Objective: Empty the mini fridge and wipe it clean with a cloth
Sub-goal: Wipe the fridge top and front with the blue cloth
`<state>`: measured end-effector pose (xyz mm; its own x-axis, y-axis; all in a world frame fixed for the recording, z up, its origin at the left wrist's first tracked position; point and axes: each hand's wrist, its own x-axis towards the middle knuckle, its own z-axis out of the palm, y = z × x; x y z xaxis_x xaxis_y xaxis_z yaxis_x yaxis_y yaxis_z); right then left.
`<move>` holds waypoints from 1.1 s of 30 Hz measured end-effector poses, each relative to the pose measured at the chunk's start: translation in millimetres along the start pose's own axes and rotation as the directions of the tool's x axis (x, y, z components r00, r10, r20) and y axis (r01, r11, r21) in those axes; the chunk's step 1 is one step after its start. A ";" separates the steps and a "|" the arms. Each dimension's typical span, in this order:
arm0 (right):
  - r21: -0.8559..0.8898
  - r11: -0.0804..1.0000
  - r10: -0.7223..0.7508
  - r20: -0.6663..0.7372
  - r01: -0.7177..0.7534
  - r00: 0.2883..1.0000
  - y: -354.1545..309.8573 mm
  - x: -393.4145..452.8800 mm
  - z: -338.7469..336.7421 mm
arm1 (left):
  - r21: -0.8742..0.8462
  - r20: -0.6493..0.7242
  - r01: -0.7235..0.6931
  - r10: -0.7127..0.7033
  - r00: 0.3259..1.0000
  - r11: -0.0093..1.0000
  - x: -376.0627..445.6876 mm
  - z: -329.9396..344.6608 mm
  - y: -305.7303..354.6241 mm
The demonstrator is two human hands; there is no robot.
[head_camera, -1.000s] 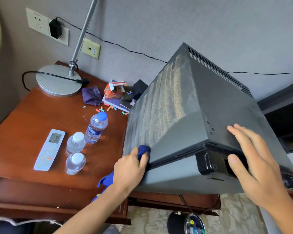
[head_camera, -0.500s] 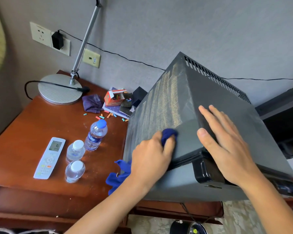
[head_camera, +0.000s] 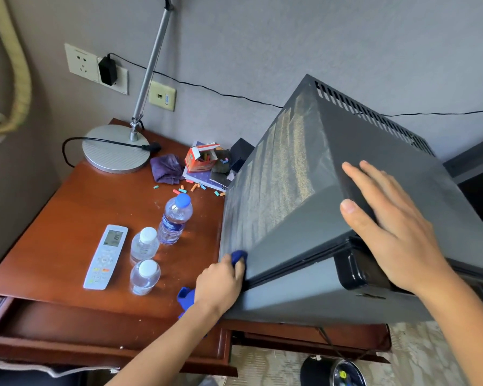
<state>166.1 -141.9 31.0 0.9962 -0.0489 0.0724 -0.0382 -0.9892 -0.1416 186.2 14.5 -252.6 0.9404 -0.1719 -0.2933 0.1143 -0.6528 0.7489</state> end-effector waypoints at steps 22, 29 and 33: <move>0.148 0.989 0.015 -0.066 -0.005 0.998 3.6 -3.5 1.1 | -0.464 -0.283 -0.618 0.555 0.782 0.635 -75.2 -75.8 126.3; 0.015 1.000 -0.007 -0.033 0.007 0.999 2.9 -1.0 2.1 | -0.536 -0.312 -0.606 0.529 0.789 0.587 -15.9 -83.4 156.5; 0.023 1.000 -0.010 -0.056 0.011 0.998 1.1 0.0 2.4 | -0.530 -0.324 -0.614 0.529 0.784 0.585 23.4 -106.4 187.3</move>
<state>166.3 -142.6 28.5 0.9906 -0.0469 0.1288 -0.0254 -0.9862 -0.1634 263.7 -33.3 -56.0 0.9016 -0.2408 0.3592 -0.3410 0.1150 0.9330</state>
